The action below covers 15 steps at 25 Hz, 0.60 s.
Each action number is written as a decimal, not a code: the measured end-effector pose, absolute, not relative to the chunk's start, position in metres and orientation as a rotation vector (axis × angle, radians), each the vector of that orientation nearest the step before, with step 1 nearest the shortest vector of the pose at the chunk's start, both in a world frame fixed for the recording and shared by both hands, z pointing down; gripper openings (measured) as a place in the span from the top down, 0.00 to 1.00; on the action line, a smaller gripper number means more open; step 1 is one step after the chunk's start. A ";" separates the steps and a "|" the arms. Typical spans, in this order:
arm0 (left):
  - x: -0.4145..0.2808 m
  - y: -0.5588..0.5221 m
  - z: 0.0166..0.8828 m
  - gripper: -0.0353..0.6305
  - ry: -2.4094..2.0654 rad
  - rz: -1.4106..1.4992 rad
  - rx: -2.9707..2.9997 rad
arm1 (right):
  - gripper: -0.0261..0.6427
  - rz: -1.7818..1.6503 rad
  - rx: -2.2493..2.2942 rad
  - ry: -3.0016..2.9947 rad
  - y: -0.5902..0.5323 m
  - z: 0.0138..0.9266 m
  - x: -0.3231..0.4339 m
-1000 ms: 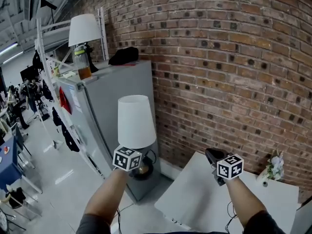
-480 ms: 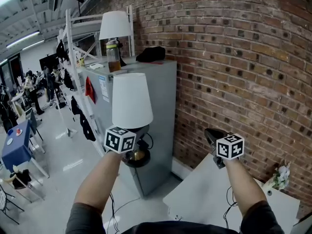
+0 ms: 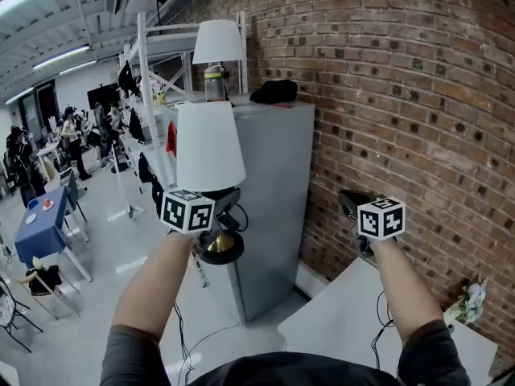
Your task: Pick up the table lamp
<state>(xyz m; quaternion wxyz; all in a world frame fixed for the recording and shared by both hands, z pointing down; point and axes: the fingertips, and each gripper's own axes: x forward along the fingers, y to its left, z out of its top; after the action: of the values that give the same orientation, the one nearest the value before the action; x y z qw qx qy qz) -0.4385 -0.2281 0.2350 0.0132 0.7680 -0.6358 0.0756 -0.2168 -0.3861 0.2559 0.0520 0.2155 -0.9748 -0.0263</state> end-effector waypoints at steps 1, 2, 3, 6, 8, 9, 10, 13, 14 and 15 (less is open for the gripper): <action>-0.442 -0.225 0.232 0.82 -1.987 0.234 2.386 | 0.97 -0.082 0.647 -2.967 -0.385 0.253 -0.220; -0.445 -0.221 0.230 0.82 -1.993 0.233 2.379 | 0.97 -0.080 0.640 -2.968 -0.384 0.250 -0.223; -0.448 -0.217 0.228 0.82 -1.998 0.230 2.372 | 0.97 -0.076 0.634 -2.969 -0.383 0.248 -0.226; -0.456 -0.207 0.224 0.82 -2.014 0.231 2.350 | 0.97 -0.076 0.623 -2.969 -0.380 0.243 -0.232; -0.459 -0.202 0.222 0.82 -2.028 0.241 2.339 | 0.97 -0.083 0.620 -2.969 -0.379 0.240 -0.234; -0.460 -0.201 0.221 0.82 -2.030 0.241 2.336 | 0.97 -0.086 0.619 -2.969 -0.379 0.239 -0.235; -0.460 -0.199 0.220 0.82 -2.028 0.239 2.336 | 0.97 -0.089 0.619 -2.969 -0.379 0.238 -0.236; -0.459 -0.197 0.217 0.82 -2.022 0.230 2.340 | 0.97 -0.095 0.617 -2.971 -0.379 0.234 -0.238; -0.459 -0.197 0.216 0.82 -2.020 0.227 2.342 | 0.97 -0.095 0.616 -2.973 -0.379 0.233 -0.238; -0.458 -0.197 0.215 0.82 -2.018 0.223 2.345 | 0.97 -0.094 0.615 -2.975 -0.379 0.232 -0.239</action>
<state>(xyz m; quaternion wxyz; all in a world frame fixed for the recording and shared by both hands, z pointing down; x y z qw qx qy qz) -0.4582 -0.1970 0.2154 0.0198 0.7558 -0.6505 0.0720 -0.2389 -0.3788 0.2316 0.0509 0.2020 -0.9776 -0.0309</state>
